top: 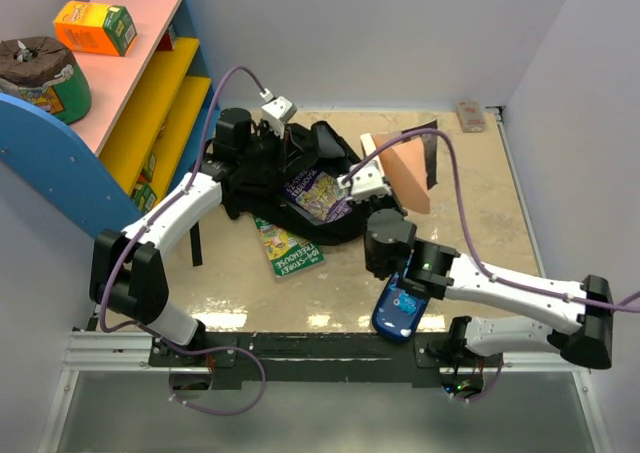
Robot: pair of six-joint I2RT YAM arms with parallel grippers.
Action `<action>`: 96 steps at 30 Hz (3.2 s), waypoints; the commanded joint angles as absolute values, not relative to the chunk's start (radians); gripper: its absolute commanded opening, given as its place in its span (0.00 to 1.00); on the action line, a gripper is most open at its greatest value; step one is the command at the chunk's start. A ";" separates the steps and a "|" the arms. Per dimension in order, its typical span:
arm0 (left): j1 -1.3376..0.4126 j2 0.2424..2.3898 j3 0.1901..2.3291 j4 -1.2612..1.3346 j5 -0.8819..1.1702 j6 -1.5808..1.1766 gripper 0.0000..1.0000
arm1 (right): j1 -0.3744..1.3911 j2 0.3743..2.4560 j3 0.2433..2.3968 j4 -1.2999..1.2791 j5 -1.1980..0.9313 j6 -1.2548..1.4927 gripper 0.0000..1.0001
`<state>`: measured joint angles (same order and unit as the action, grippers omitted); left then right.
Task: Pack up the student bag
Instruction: Place the book in the student bag, then pick up the book from the center of the board.
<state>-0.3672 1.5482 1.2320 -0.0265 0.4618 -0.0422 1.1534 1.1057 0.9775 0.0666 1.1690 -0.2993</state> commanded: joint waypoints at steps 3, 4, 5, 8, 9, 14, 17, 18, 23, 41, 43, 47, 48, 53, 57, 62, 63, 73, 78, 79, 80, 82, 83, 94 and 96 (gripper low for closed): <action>-0.362 1.500 1.221 0.060 0.540 -0.026 0.00 | 1.253 1.305 0.957 0.506 1.178 -0.596 0.00; -0.362 1.497 1.218 0.060 0.540 -0.025 0.00 | 1.262 1.342 0.948 0.562 1.180 -0.612 0.00; -0.362 1.490 1.216 0.060 0.543 -0.020 0.00 | 1.270 1.371 0.942 0.577 1.175 -0.617 0.00; -0.364 1.477 1.210 0.057 0.555 -0.014 0.00 | 1.285 1.497 0.943 0.597 1.140 -0.598 0.00; -0.362 1.476 1.210 0.052 0.561 -0.015 0.00 | 1.285 1.532 0.951 0.606 1.131 -0.600 0.00; -0.364 1.456 1.201 0.043 0.584 -0.015 0.00 | 1.272 1.693 0.994 0.649 1.060 -0.592 0.00; -0.364 1.447 1.193 0.043 0.598 -0.012 0.00 | 1.259 1.770 1.043 0.631 1.010 -0.563 0.00; -0.364 1.447 1.192 0.040 0.609 -0.012 0.00 | 1.253 1.790 1.073 0.614 0.987 -0.531 0.00; -0.362 1.437 1.190 0.018 0.649 -0.005 0.00 | 1.215 1.891 1.213 0.415 0.890 -0.415 0.14; -0.362 1.470 1.189 0.018 0.620 0.040 0.00 | 1.197 1.481 1.097 -0.041 0.333 0.171 0.46; -0.362 1.471 1.187 0.018 0.623 0.040 0.00 | 1.172 1.424 1.072 -0.057 0.334 0.227 0.46; -0.362 1.463 1.170 0.018 0.620 0.052 0.00 | 0.995 1.148 0.891 -0.005 0.226 0.389 0.47; -0.362 1.463 1.170 0.018 0.620 0.055 0.00 | 0.961 1.094 0.855 0.036 0.238 0.420 0.48; -0.362 1.479 1.183 0.017 0.630 0.052 0.00 | 0.734 1.072 0.788 0.003 0.279 0.549 0.51; -0.362 1.480 1.189 0.018 0.634 0.044 0.00 | 0.692 1.228 0.804 -0.006 0.223 0.577 0.55; -0.362 1.468 1.193 0.002 0.638 0.061 0.00 | 0.631 1.356 0.793 -0.028 0.187 0.612 0.61; -0.362 1.463 1.192 0.002 0.638 0.063 0.00 | 0.620 1.361 0.781 -0.017 0.164 0.617 0.62; -0.362 1.463 1.195 0.002 0.650 0.061 0.00 | 0.555 1.453 0.655 0.136 -0.024 0.733 0.67; -0.362 1.459 1.197 -0.034 0.652 0.067 0.00 | 0.537 1.531 0.578 0.336 -0.193 0.821 0.68; -0.362 1.459 1.195 -0.037 0.650 0.071 0.00 | 0.532 1.545 0.571 0.360 -0.216 0.850 0.68; -0.362 1.459 1.193 -0.038 0.649 0.074 0.00 | 0.532 1.558 0.546 0.389 -0.235 0.868 0.68; -0.364 1.459 1.189 -0.038 0.647 0.075 0.00 | 0.528 1.591 0.522 0.492 -0.291 0.922 0.68; -0.362 1.460 1.187 -0.037 0.646 0.074 0.00 | 0.528 1.601 0.506 0.539 -0.305 0.933 0.68; -0.367 1.482 1.157 -0.018 0.652 0.069 0.00 | 0.512 1.790 0.375 1.070 -0.440 1.199 0.58; -0.365 1.480 1.154 -0.023 0.650 0.075 0.00 | 0.508 1.865 0.348 1.285 -0.465 1.268 0.49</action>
<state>-0.3557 1.5078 1.1561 -0.0902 0.5949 0.0711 0.5045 1.7580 0.4057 0.9443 -0.3859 1.0924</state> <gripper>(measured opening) 0.021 0.558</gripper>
